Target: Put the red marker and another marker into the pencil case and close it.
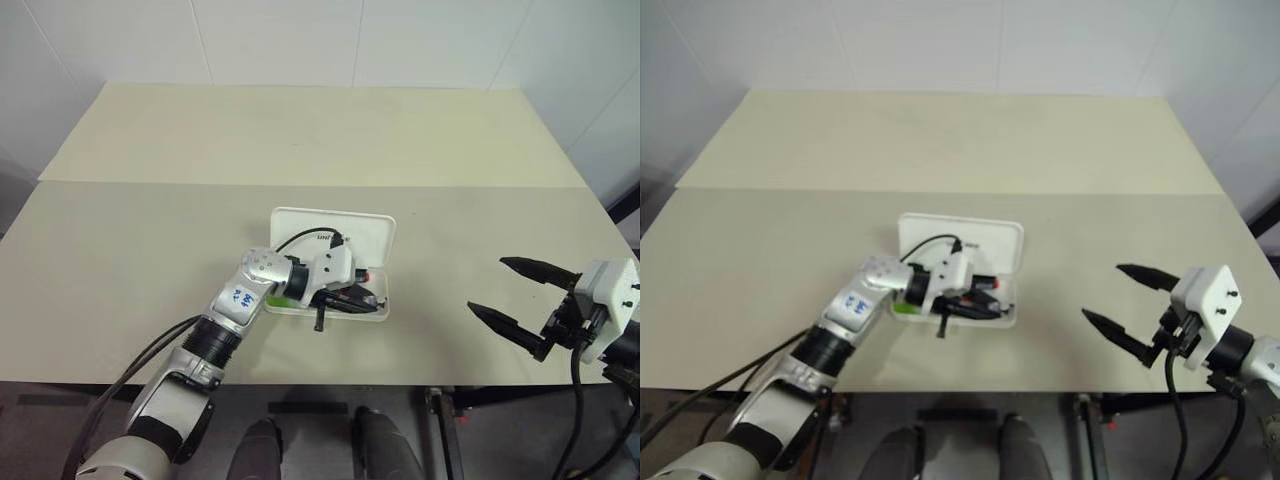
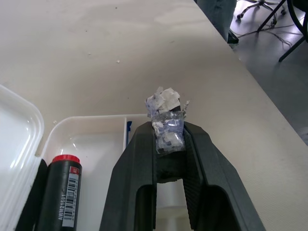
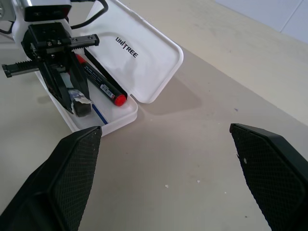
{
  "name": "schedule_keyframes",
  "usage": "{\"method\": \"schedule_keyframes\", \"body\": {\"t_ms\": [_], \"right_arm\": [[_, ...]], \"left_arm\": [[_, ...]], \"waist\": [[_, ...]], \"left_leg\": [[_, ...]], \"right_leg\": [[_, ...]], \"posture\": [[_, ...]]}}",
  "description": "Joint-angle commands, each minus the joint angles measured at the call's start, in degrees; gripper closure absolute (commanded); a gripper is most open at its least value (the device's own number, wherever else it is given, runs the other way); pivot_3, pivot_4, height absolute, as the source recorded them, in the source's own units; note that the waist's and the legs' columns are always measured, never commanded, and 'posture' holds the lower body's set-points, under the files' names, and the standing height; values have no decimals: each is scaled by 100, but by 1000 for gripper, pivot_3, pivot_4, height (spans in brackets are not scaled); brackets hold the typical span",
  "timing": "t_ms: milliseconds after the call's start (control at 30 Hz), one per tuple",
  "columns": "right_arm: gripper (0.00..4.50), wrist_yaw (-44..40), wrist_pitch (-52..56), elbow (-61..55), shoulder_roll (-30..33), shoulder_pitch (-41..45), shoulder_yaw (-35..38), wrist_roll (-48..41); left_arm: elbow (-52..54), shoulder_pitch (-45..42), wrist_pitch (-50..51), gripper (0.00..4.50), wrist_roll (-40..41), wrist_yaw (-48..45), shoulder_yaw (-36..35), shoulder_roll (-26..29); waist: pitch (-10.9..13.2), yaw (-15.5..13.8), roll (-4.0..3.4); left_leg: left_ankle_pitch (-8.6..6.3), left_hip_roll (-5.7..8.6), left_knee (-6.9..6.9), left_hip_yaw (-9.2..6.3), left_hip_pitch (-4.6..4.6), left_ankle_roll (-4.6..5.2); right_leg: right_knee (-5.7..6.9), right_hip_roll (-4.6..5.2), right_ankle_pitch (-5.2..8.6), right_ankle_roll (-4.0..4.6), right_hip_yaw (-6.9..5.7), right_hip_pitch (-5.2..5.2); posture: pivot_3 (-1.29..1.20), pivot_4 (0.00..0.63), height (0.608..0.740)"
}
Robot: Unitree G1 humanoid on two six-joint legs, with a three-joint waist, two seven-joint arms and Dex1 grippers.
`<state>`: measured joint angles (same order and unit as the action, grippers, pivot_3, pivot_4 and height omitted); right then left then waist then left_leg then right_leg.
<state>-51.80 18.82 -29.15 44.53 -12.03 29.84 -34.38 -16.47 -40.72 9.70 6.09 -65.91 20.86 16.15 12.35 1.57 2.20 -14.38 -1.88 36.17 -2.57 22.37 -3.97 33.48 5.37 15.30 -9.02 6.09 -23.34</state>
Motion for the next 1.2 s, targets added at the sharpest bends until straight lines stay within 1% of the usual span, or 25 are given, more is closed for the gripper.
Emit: {"method": "schedule_keyframes", "body": {"t_ms": [33, 67, 100, 233, 267, 300, 333, 367, 433, 567, 700, 767, 867, 933, 1033, 1133, 1200], "right_arm": [[0, 70, -99, -230, -20, 63, 54, -50], [0, 80, -105, -231, -21, 69, 49, -49], [0, 88, -108, -232, -23, 74, 47, -49], [0, 107, -111, -245, -26, 75, 33, -52], [0, 120, -115, -250, -34, 79, 18, -49], [0, 129, -121, -250, -37, 87, 0, -43], [0, 138, -122, -250, -43, 99, -18, -46], [0, 140, -126, -243, -40, 110, -36, -40], [0, 148, -124, -230, -29, 138, -61, -44], [0, 115, -131, -175, -14, 174, -90, -45], [0, 102, -121, -98, -10, 314, -240, -29], [0, 79, -133, -58, -4, 346, -262, -26], [0, 51, -118, 0, 28, 454, -306, -23], [0, -61, -109, 76, 88, 580, -316, -67], [0, -211, -85, 173, 146, 738, -339, -135], [0, -352, -51, 233, 224, 932, -455, -159], [0, -421, -27, 291, 262, 1105, -566, -149]], "left_arm": [[40, -169, -17, 3841, 25, 7, -27, -94], [25, -174, 30, 3475, 31, -24, -15, -95], [14, -178, 65, 3276, 33, -48, -4, -95], [8, -175, 78, 1894, 20, -56, 1, -110], [-6, -182, 23, 1582, -12, 3, -1, -136], [-13, -192, -66, 1179, -34, 30, 2, -161], [-4, -195, -195, 911, -32, 49, -16, -190], [74, -190, -57, 549, 83, 37, -85, -223], [339, -170, 359, 31, 434, -55, -291, -236], [784, -142, 753, 31, 832, -218, -535, -106], [1394, 18, 1417, 31, 1758, -302, -1317, 187], [1535, 122, 1556, 31, 1964, -251, -1554, 343], [1591, 391, 1544, 31, 2145, -341, -1979, 825], [1547, 664, 1455, 31, 2343, -561, -2425, 1302], [1478, 915, 1311, 661, 2430, -687, -2762, 1741], [1288, 1060, 1101, 1656, 2449, -671, -3100, 1987], [989, 1091, 802, 2351, 2250, -549, -3247, 2109]], "waist": [[0, -1, 0], [0, -3, 0], [0, -2, 0], [0, -3, 0], [0, -1, 0], [0, -1, 0], [0, -2, 0], [0, -2, 0], [0, -2, 0], [-1, 5, -2], [-1, 17, -2], [-2, 11, -4], [-3, 33, -7], [-3, 43, -6], [-3, 26, -6], [-3, 0, -6], [-3, -4, -5]], "left_leg": [[0, 0, 0, 0, 0, 0], [0, 0, 0, 0, 0, 0], [0, 0, 0, 0, 0, 0], [0, 0, 0, 0, 0, 0], [0, 0, 0, 0, 0, 0], [0, 0, 0, 0, 0, 0], [0, 0, 0, 0, 0, 0], [0, 0, 0, 0, 0, 0], [0, 0, 1, 0, 0, 0], [0, 0, -2, 0, -2, 0], [1, 0, 0, -1, -3, 0], [1, 0, -1, -1, -5, 0], [1, 0, -1, -3, -10, 0], [1, 0, -2, -3, -11, 0], [2, -1, -1, -4, -11, 0], [2, -1, 0, -4, -10, 0], [2, 0, 1, -4, -9, 0]], "right_leg": [[0, 0, 0, 0, 0, 0], [0, 0, 0, 0, 0, 0], [0, 0, 0, 0, 0, 0], [1, 0, 0, 0, 0, 0], [1, 0, 0, 0, 0, 0], [1, 0, 0, 0, 0, 0], [1, 0, 0, 0, 0, 0], [1, 0, 0, 0, 0, 0], [1, 0, 0, 0, 0, 0], [4, 0, 0, -1, 1, 0], [9, 0, 0, -1, 0, 0], [15, 0, -2, -3, 1, 0], [18, 0, -3, -6, 1, 1], [24, -1, -3, -6, 1, 0], [27, -1, 1, 1, 0, -1], [25, 1, 3, 5, 0, 1], [25, 2, 3, 5, -2, 1]], "posture": [[0, 150, 740], [0, 150, 740], [0, 150, 740], [0, 150, 740], [0, 150, 740], [0, 150, 740], [0, 150, 740], [0, 150, 740], [0, 150, 740], [0, 150, 740], [0, 150, 740], [0, 150, 740], [0, 150, 740], [0, 150, 740], [0, 150, 740], [0, 150, 740], [0, 150, 740]]}}
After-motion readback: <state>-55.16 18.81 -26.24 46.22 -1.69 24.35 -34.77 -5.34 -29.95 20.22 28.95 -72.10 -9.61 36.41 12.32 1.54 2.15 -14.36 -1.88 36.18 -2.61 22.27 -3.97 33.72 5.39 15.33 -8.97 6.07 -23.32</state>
